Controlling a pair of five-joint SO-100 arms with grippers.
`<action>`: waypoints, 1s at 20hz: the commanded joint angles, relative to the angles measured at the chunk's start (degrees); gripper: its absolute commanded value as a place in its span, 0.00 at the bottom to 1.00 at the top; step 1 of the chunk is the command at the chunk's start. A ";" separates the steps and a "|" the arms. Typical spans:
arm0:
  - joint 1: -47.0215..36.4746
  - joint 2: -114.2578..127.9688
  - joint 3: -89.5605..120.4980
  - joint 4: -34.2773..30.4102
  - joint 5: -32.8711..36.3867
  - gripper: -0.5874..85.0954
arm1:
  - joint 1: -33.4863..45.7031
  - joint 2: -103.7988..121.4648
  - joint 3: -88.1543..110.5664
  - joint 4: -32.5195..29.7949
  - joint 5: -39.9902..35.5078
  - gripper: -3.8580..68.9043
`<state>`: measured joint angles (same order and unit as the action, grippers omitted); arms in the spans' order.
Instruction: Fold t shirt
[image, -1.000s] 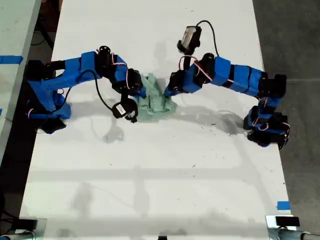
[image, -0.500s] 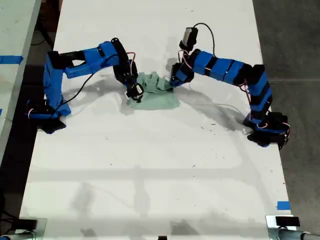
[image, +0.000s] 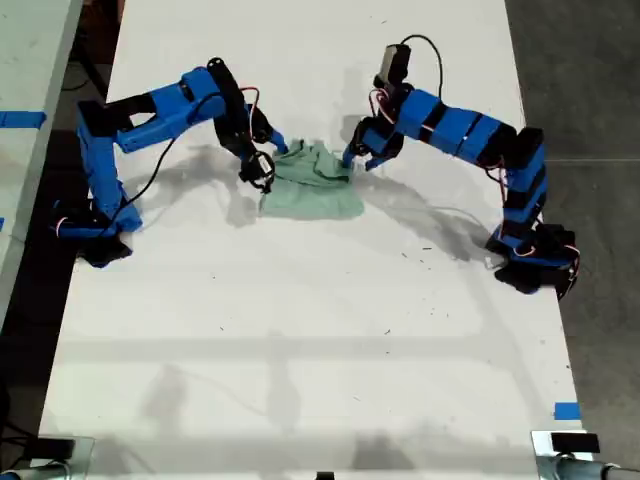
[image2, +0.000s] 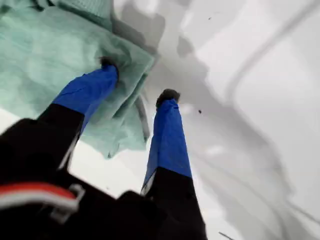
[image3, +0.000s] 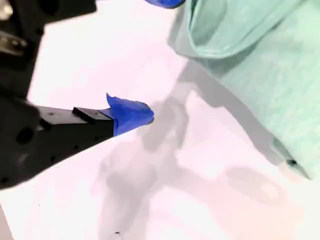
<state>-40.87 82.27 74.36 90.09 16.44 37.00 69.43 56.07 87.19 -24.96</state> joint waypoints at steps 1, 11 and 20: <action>-1.05 19.69 3.25 0.79 -0.26 0.34 | 0.00 14.33 -2.55 7.29 -0.88 0.32; 28.13 72.86 42.10 -9.05 -23.55 0.09 | -18.63 90.44 62.31 11.60 21.53 0.09; 38.06 94.48 93.78 -39.11 -31.38 0.01 | -34.45 131.40 112.50 0.18 21.62 0.06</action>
<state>-3.52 167.08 164.97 51.68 -14.41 4.48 200.74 165.41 87.71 -2.64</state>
